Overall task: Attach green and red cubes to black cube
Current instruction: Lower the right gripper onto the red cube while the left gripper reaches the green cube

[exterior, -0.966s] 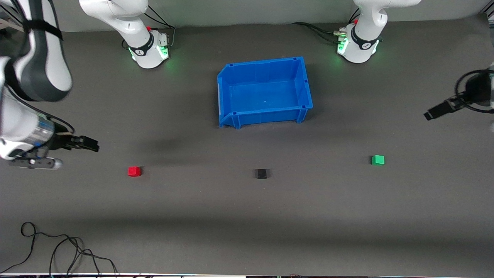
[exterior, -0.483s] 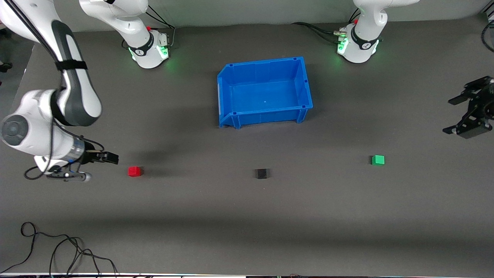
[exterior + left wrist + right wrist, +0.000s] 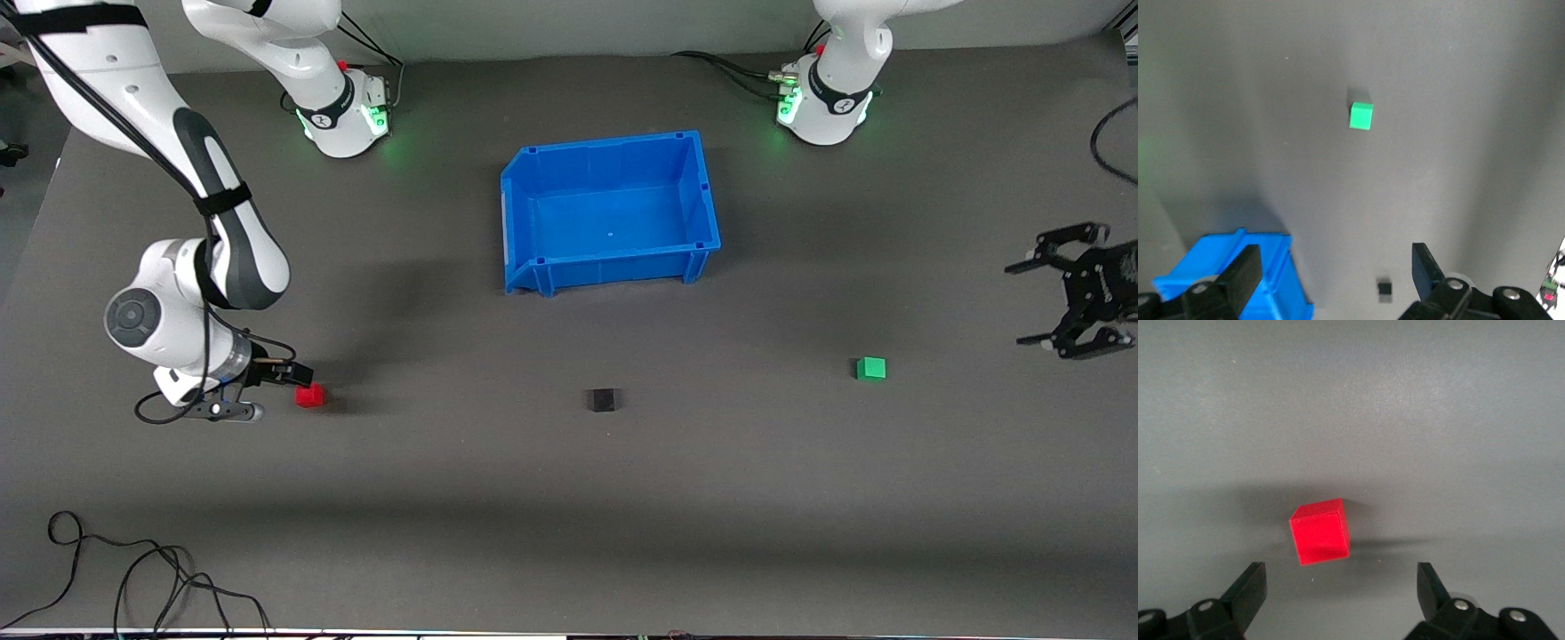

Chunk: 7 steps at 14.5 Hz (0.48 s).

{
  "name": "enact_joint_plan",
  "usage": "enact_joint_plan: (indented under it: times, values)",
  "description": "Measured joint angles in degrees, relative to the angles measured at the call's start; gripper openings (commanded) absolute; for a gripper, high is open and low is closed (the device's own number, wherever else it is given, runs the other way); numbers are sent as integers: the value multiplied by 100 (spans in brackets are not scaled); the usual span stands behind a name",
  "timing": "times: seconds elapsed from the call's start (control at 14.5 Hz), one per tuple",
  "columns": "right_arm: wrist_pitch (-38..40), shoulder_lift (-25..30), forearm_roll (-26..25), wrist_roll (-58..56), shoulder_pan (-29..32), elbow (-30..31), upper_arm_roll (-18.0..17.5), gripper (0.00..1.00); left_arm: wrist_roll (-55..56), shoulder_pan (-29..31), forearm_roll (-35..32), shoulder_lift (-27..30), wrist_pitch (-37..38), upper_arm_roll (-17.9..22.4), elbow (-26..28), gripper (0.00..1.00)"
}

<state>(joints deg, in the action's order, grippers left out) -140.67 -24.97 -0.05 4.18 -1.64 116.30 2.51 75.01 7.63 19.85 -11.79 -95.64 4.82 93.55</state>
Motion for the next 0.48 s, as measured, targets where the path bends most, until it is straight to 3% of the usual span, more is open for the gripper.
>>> enact_joint_plan:
  times: [0.48]
  values:
    - [-308,-320,129,0,-7,-4,-43,98,-1302,167,1114,-438,-2009,-4,1602,100]
